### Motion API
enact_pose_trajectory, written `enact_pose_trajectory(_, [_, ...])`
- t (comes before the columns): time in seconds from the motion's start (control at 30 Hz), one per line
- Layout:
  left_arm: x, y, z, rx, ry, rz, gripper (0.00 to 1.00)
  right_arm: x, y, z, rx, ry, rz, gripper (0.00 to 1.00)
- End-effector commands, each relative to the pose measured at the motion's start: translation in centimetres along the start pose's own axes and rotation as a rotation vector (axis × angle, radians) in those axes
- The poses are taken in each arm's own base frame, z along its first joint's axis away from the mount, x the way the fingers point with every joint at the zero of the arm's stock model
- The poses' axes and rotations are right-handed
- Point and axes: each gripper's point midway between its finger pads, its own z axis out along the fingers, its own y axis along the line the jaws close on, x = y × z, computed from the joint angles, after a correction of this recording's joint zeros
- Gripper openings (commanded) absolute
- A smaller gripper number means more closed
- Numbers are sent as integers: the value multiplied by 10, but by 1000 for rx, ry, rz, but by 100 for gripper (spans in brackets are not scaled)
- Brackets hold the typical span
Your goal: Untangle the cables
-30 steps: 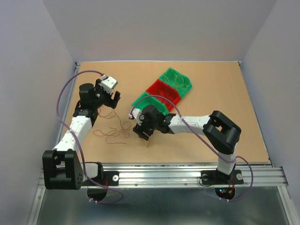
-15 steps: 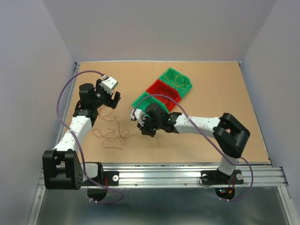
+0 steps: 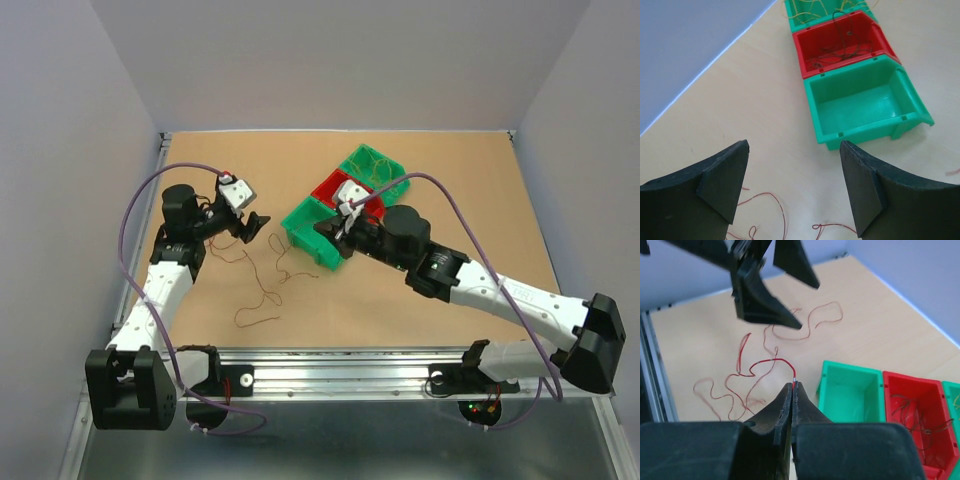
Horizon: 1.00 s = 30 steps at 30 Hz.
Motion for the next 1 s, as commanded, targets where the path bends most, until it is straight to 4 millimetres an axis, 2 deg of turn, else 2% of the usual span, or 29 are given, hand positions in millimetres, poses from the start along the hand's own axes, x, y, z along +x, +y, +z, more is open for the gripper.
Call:
enact_pose_trajectory(0.0, [-12, -20, -2, 112, -71, 55, 85, -52, -31, -16, 181, -214, 72, 1])
enact_pose_trajectory(0.17, [-6, -16, 2, 111, -47, 31, 85, -84, -60, -33, 339, -311, 83, 1])
enact_pose_trajectory(0.37, [-3, -15, 4, 111, -38, 25, 85, -103, -81, -32, 450, -335, 74, 0])
enact_pose_trajectory(0.5, [-1, -7, 4, 69, -21, 12, 84, -94, -101, -26, 548, -309, 74, 1])
enact_pose_trajectory(0.67, [5, 21, 3, -97, 8, -16, 84, -81, -121, -21, 601, -290, 93, 1])
enact_pose_trajectory(0.73, [6, 24, 3, -113, 14, -23, 84, -73, -129, -22, 630, -276, 99, 0])
enact_pose_trajectory(0.83, [5, 25, 2, -114, 12, -22, 84, -61, -143, -29, 697, -257, 117, 1])
enact_pose_trajectory(0.87, [6, 26, 3, -119, 13, -23, 84, -50, -148, -32, 726, -239, 123, 1])
enact_pose_trajectory(0.97, [6, 27, 3, -128, 14, -23, 84, -42, -161, -41, 760, -239, 148, 1])
